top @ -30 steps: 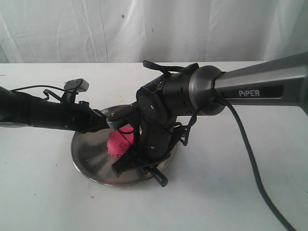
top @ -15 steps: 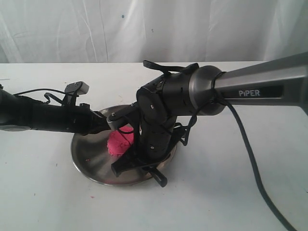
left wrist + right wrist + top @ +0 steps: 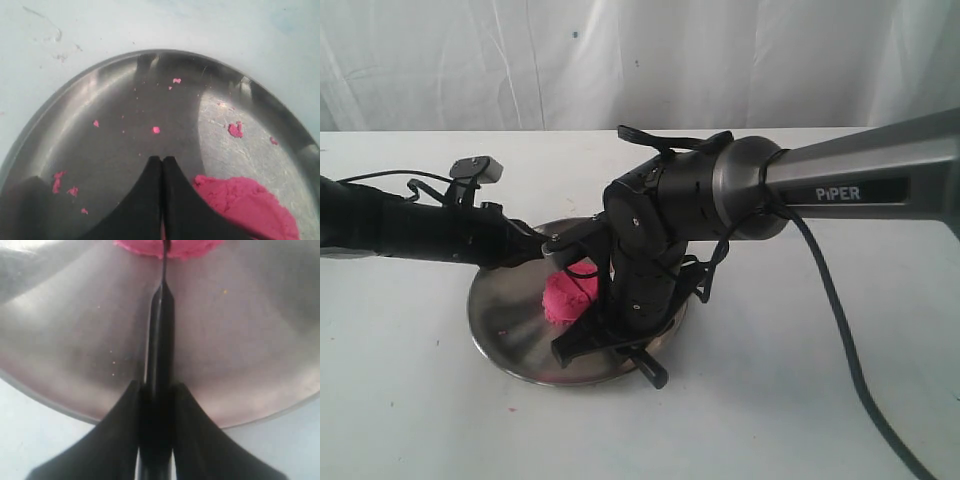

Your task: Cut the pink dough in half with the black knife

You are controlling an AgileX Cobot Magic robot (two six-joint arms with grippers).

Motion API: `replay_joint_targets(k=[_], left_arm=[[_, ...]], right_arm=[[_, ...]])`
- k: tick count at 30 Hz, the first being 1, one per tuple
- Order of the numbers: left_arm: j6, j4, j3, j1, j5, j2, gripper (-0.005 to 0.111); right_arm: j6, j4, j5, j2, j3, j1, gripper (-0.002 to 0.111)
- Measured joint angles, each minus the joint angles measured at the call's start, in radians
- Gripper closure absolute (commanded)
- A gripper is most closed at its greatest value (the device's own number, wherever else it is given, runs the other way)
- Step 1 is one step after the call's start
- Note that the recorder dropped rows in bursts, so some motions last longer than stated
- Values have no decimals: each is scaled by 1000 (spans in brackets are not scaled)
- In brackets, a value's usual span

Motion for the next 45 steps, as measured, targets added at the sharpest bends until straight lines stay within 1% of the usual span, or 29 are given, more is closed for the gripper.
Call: replay_joint_targets(k=[7, 20, 28, 37, 45], left_arm=[[-2, 11, 0, 0, -18, -57, 107], [-29, 25, 1, 0, -26, -59, 107], [-31, 35, 1, 0, -20, -59, 107], [-39, 35, 1, 0, -8, -59, 107], [-39, 35, 1, 0, -8, -59, 107]], right_arm=[[0, 16, 2, 0, 0, 0, 108], [-44, 33, 16, -22, 0, 0, 108], [-32, -15, 24, -22, 0, 0, 108], [37, -123, 31, -22, 0, 0, 108], [39, -110, 32, -22, 0, 0, 108]])
